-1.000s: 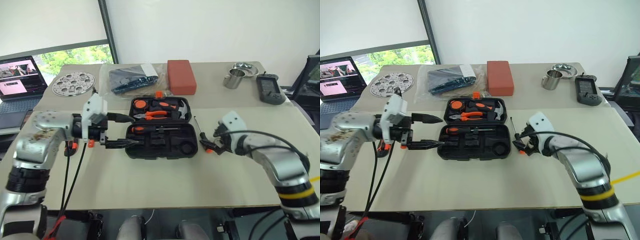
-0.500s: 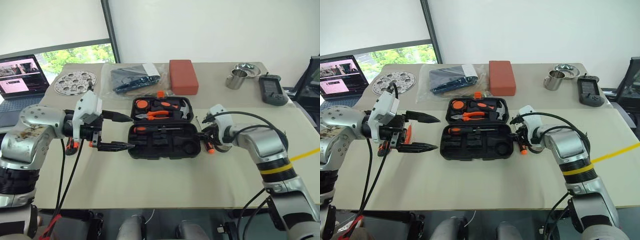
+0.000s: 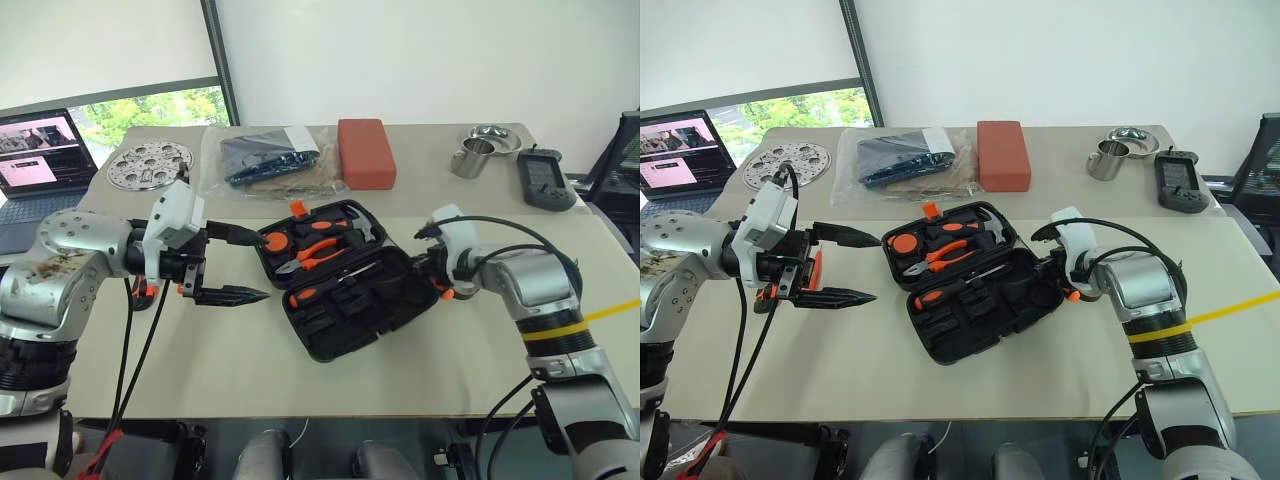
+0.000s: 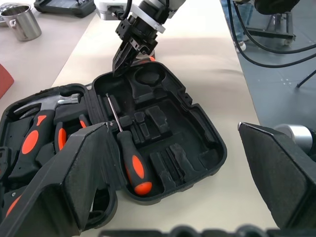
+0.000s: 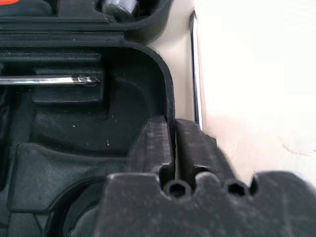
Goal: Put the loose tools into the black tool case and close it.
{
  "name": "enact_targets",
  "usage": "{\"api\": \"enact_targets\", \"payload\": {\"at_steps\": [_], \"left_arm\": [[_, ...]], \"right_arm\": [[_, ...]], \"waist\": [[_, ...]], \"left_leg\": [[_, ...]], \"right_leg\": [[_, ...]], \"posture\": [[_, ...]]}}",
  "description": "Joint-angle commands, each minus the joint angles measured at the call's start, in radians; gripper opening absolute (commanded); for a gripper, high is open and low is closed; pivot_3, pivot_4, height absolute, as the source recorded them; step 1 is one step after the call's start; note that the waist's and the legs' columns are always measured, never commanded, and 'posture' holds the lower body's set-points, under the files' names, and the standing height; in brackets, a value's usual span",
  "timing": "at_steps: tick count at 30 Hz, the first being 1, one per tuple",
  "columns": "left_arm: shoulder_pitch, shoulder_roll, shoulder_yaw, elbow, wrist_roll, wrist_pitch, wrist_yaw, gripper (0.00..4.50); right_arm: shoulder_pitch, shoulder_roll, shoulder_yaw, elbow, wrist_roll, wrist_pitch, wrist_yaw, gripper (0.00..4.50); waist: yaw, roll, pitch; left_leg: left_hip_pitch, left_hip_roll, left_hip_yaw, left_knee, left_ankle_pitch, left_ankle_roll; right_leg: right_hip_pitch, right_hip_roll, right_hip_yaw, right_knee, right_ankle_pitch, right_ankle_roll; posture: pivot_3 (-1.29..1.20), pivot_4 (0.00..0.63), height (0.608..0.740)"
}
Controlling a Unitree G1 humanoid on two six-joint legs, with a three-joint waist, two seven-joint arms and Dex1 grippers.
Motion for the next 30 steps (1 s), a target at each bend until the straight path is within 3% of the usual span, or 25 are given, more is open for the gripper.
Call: {"api": "enact_targets", "payload": {"at_steps": [1, 6, 7, 10, 19, 23, 30], "left_arm": [[-0.022, 0.005, 0.005, 0.005, -0.003, -0.018, -0.008, 4.5], [-0.025, -0.001, -0.006, 0.017, 0.013, -0.036, -0.003, 4.5], [-0.022, 0.0, -0.008, 0.018, 0.016, -0.041, -0.004, 4.5], [-0.02, -0.001, -0.01, 0.021, 0.016, -0.046, -0.006, 4.5], [-0.027, -0.009, -0.014, 0.042, 0.02, -0.059, -0.01, 4.5], [-0.026, -0.01, -0.014, 0.046, 0.019, -0.066, -0.011, 4.5], [-0.026, -0.01, -0.016, 0.059, 0.024, -0.079, -0.013, 4.5]], "right_arm": [[0.024, 0.0, -0.013, -0.04, 0.009, 0.044, 0.004, 2.07], [0.036, 0.056, -0.099, -0.053, 0.002, 0.08, -0.086, 3.71], [0.044, 0.063, -0.106, -0.063, 0.002, 0.085, -0.094, 3.71], [0.07, 0.091, -0.111, -0.117, 0.005, 0.099, -0.119, 3.21], [0.091, 0.166, -0.117, -0.164, -0.015, 0.107, -0.202, 0.12], [0.094, 0.21, -0.155, -0.176, -0.03, 0.109, -0.263, 0.05], [0.072, 0.452, -0.41, -0.259, -0.021, 0.185, -0.495, 0.05]], "waist": [[-0.003, 0.0, 0.0], [-0.004, 0.0, 0.0], [-0.004, 0.0, 0.0], [-0.004, 0.0, 0.0], [-0.011, 0.0, 0.0], [-0.018, 0.0, 0.0], [-0.029, 0.0, 0.0]], "left_leg": [[0.0, 0.0, 0.0, 0.0, 0.0, 0.0], [0.0, 0.0, 0.0, 0.0, 0.0, 0.0], [0.0, 0.0, 0.0, 0.0, 0.0, 0.0], [0.0, 0.0, 0.0, 0.0, 0.0, 0.0], [0.001, 0.0, 0.0, 0.0, 0.0, -0.001], [0.001, 0.002, 0.0, -0.001, 0.001, -0.001], [0.002, 0.003, 0.0, -0.001, 0.002, -0.004]], "right_leg": [[0.0, 0.0, 0.0, 0.0, 0.0, 0.0], [0.0, 0.0, 0.0, 0.0, 0.0, 0.0], [0.0, 0.0, 0.0, 0.0, 0.0, 0.0], [0.0, 0.0, 0.0, 0.0, 0.0, 0.0], [0.0, 0.001, 0.0, 0.0, 0.0, 0.0], [-0.001, 0.002, 0.001, 0.001, 0.0, 0.0], [-0.001, 0.002, 0.0, 0.004, 0.0, 0.0]], "posture": [[0.0, 0.15, 0.74], [0.0, 0.15, 0.74], [0.0, 0.15, 0.74], [0.0, 0.15, 0.74], [0.0, 0.15, 0.74], [0.0, 0.15, 0.74], [0.0, 0.15, 0.74]]}}
